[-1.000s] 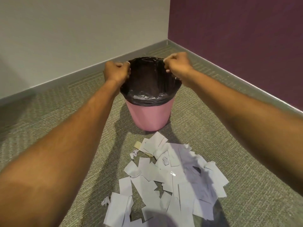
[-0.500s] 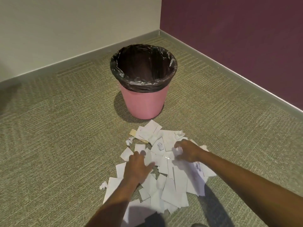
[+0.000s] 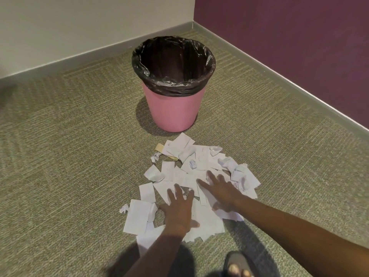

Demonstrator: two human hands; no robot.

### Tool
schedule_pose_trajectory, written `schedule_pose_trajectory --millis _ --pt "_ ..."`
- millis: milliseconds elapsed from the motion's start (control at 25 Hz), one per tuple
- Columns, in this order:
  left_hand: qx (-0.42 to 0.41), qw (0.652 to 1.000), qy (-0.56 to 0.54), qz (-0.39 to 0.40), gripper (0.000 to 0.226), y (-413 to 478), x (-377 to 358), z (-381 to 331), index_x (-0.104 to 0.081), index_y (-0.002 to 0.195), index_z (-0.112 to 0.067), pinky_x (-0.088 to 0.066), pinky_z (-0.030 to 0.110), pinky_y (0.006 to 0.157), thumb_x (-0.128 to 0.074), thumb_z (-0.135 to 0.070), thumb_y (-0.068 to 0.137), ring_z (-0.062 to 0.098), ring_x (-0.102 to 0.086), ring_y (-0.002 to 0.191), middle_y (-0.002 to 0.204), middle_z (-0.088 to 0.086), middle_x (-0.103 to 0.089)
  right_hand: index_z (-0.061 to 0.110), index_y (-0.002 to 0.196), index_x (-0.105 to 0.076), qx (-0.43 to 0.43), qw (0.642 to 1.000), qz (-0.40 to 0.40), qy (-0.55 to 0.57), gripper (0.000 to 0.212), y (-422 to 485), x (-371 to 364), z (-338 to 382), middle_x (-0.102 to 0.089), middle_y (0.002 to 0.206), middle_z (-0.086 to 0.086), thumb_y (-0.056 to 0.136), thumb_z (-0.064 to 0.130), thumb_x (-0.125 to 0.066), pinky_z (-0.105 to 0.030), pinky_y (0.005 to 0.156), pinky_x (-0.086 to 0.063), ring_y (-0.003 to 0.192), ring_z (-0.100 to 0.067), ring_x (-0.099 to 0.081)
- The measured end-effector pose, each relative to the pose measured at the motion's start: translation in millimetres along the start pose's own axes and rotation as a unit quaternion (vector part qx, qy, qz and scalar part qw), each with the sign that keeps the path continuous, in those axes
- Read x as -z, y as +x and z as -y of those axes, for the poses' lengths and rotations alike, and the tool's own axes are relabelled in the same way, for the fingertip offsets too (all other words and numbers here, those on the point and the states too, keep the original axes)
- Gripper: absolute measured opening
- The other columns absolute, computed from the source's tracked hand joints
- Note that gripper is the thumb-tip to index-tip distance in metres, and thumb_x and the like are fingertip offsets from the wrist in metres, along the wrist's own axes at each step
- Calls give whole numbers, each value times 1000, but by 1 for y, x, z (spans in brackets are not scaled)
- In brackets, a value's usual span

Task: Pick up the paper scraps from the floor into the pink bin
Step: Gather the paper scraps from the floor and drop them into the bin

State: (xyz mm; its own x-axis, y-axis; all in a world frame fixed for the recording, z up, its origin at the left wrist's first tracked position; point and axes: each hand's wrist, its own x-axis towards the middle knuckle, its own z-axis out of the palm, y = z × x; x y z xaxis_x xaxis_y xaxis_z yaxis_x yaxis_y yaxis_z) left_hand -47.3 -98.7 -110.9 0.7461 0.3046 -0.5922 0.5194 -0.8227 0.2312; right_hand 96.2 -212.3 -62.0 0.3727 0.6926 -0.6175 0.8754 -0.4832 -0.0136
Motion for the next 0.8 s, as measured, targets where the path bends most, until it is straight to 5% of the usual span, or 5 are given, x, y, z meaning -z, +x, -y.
schedule_pose_trajectory --millis 120,400,640,800 --pt "-38 997 24 -67 81 -10 1 -10 -30 140 -29 -39 55 98 -79 -38 75 36 -23 137 157 11 -12 27 152 -14 26 998 -36 -45 98 1 0 7 -20 152 -15 79 21 -80 -50 88 -52 127 -38 -36" --pt "-98 979 -155 -85 52 -19 2 -17 -44 135 -10 -43 42 103 -63 -4 86 32 -43 127 141 16 -41 11 132 -37 73 993 -72 57 56 12 -6 22 -41 125 -15 82 2 -60 -39 63 -41 101 -38 -57" --pt "-149 974 -133 -109 29 -17 3 -10 -56 116 -5 -39 37 93 -52 -2 88 29 -52 112 118 13 -59 11 122 -49 71 987 -97 103 34 12 -3 16 -51 121 -12 89 6 -55 -35 68 -36 97 -35 -58" --pt "-111 967 -187 -133 22 -15 8 -6 -61 103 -10 -39 27 86 -52 0 86 24 -55 108 113 8 -62 12 114 -50 46 982 -117 139 24 11 7 12 -52 116 -10 91 6 -53 -34 67 -36 97 -34 -58"
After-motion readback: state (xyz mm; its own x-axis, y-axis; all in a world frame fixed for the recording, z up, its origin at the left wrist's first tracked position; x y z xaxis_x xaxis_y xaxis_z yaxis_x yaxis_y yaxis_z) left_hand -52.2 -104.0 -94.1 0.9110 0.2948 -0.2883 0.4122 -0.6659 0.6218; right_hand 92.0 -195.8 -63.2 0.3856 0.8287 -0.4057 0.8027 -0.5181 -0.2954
